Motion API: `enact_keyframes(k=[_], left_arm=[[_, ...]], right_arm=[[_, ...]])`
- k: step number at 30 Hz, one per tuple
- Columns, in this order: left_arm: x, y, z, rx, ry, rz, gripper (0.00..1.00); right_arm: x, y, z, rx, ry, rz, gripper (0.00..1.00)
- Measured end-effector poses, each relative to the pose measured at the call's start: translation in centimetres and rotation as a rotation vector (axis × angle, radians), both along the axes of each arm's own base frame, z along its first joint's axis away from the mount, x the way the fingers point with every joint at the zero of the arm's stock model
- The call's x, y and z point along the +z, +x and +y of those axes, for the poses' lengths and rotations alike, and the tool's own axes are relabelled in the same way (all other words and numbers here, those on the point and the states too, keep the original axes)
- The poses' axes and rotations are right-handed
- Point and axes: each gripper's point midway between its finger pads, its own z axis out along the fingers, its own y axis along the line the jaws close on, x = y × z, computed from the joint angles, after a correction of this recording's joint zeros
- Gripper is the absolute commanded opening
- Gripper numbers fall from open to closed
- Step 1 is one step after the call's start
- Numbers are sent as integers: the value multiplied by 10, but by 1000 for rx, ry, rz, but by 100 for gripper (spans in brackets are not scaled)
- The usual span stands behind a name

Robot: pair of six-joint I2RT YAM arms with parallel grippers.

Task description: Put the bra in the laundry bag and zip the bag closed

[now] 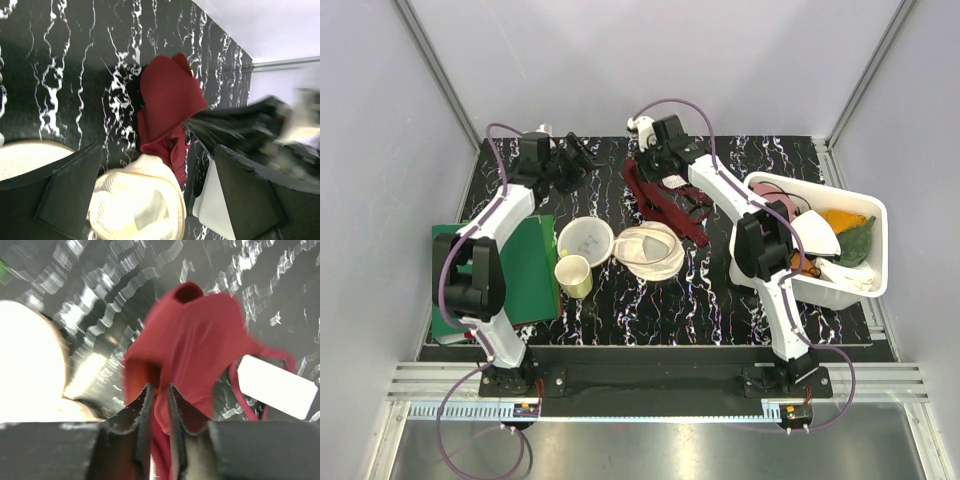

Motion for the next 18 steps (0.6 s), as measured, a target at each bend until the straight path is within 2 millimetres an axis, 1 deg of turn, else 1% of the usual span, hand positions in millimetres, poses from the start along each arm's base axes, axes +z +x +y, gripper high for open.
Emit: enact_keyframes(k=[1,2,3,4,6,8,9,10,12,14,16,18], left_arm=[[-1,6,0,-3,2,2,99],[-1,11,-1,-9,8,5,99],[-3,15,-2,-13,13,10,99],[-4,18,-2,-16,18,14,99],[-8,21,-3,-24,29,24,99],[-13,22,-3,-35,38,38,99],[-15,22,-4,-42,43,45,99],[-17,23,-4,-50,48,50,99],[-20,26,-6,-68,58,58,99],[-23,33,-7,-82,72,57,99],[-29,41,-8,-95,91,66,99],[-37,52,-8,-113,115,71,99]], right_arm=[[11,1,7,-3,32,7,50],[22,1,14,-5,68,17,59],[30,0,21,-9,107,33,64],[41,-1,28,-15,154,52,71],[61,-7,40,-14,248,100,75],[69,-15,46,-22,307,156,76],[70,-18,46,-34,318,176,76],[66,-22,44,-53,323,207,76],[53,-36,33,-106,303,283,76],[39,-53,15,-165,272,356,76],[31,-66,-1,-207,251,397,76],[26,-80,-20,-260,227,424,73]])
